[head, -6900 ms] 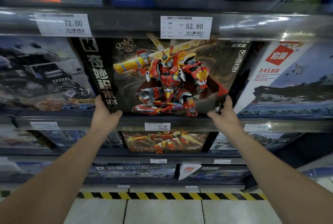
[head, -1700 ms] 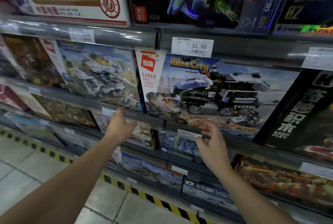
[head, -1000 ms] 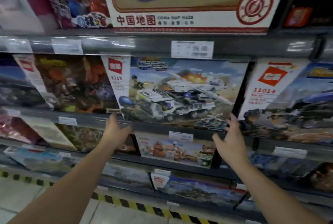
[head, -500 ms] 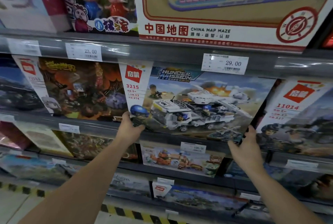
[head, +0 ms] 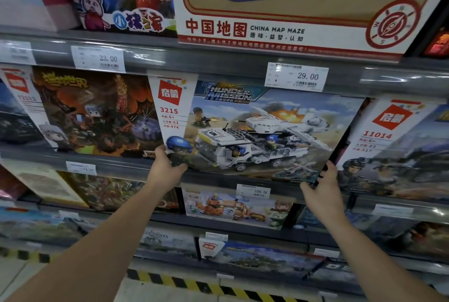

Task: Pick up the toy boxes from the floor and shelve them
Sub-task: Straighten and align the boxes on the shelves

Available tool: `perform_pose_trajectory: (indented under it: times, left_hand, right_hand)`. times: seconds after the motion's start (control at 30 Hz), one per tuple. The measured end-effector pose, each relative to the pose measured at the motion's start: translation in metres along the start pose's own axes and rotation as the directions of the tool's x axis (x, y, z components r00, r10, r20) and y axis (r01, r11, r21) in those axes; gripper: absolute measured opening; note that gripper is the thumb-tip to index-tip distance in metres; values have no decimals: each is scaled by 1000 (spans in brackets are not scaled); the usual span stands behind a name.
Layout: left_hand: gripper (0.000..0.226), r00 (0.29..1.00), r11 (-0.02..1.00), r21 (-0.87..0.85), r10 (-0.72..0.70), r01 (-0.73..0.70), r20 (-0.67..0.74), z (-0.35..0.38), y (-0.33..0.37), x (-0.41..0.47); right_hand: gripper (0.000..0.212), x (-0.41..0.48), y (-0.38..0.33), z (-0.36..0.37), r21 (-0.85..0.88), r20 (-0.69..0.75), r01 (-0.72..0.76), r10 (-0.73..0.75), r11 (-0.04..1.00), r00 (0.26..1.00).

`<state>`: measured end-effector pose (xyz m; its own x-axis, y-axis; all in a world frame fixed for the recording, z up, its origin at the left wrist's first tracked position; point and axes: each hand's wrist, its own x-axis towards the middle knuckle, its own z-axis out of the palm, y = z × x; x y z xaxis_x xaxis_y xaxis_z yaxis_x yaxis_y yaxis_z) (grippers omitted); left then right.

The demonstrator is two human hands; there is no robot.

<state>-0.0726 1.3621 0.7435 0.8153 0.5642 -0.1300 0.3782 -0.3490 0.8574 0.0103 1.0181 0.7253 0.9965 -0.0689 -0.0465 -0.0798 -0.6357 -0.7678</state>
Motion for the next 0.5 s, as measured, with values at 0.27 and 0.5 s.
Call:
perform_pose_trajectory:
  times: [0.27,0.5]
  left_hand:
    - [69,1000,1000,-23,12,-12,-4,3,-4,0]
    - [79,1000,1000,-13,18,-18,19,1,-10,2]
  right_hand:
    - [91,-2,8,2,-7,-13,43,-43,999,999]
    - [92,0,13,3,14,9,64,-64,998,998]
